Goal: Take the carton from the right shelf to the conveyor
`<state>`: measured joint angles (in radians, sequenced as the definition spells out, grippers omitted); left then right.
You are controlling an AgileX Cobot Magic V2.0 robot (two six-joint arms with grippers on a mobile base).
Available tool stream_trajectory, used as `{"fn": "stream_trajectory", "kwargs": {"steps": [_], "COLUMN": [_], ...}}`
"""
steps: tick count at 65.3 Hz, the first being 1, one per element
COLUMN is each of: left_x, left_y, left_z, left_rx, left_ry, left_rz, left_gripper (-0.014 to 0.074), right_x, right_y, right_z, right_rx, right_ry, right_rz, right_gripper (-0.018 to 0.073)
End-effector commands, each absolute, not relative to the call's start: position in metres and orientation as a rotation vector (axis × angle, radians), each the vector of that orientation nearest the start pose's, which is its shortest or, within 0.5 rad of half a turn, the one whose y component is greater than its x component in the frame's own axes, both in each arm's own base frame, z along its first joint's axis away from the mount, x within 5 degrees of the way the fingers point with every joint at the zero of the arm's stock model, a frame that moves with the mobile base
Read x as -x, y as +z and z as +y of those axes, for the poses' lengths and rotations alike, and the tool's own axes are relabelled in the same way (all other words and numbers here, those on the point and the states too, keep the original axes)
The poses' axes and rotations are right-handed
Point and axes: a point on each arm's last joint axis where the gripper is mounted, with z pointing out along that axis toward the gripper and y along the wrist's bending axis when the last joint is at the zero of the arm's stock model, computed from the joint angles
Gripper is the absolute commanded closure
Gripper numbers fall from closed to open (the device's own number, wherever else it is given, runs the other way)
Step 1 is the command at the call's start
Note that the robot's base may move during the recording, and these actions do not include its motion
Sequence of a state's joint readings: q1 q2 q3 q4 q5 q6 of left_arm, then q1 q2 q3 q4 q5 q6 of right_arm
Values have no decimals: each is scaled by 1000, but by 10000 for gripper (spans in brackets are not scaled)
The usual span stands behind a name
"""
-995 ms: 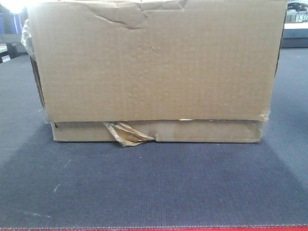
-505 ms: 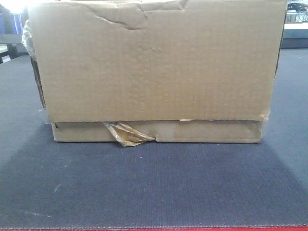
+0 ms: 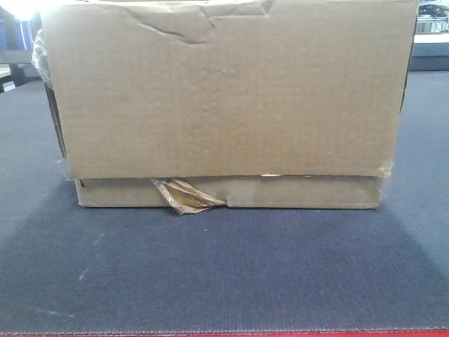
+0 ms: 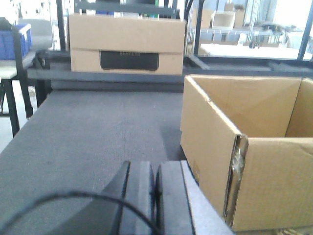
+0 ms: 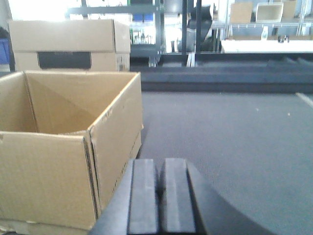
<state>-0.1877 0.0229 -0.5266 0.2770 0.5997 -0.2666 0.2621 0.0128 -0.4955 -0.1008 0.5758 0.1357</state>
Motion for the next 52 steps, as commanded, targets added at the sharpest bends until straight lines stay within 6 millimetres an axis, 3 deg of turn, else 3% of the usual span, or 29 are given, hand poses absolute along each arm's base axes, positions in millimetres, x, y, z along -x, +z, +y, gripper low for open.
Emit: {"fn": "stream_trajectory", "kwargs": {"steps": [1, 45, 52], "left_x": [-5, -5, -5], "left_y": [328, 326, 326], "left_z": [13, 13, 12], "left_rx": [10, 17, 5], "left_ry": [-63, -67, 14], "left_rz": [1541, 1553, 1557], "left_gripper": [587, 587, 603], "right_x": [-7, -7, -7], "right_y": [321, 321, 321], "right_z": [-4, -4, -4], "right_rx": [125, 125, 125], "right_ry": [189, 189, 189], "right_rz": [1528, 1527, 1527], "right_gripper": [634, 634, 634]}}
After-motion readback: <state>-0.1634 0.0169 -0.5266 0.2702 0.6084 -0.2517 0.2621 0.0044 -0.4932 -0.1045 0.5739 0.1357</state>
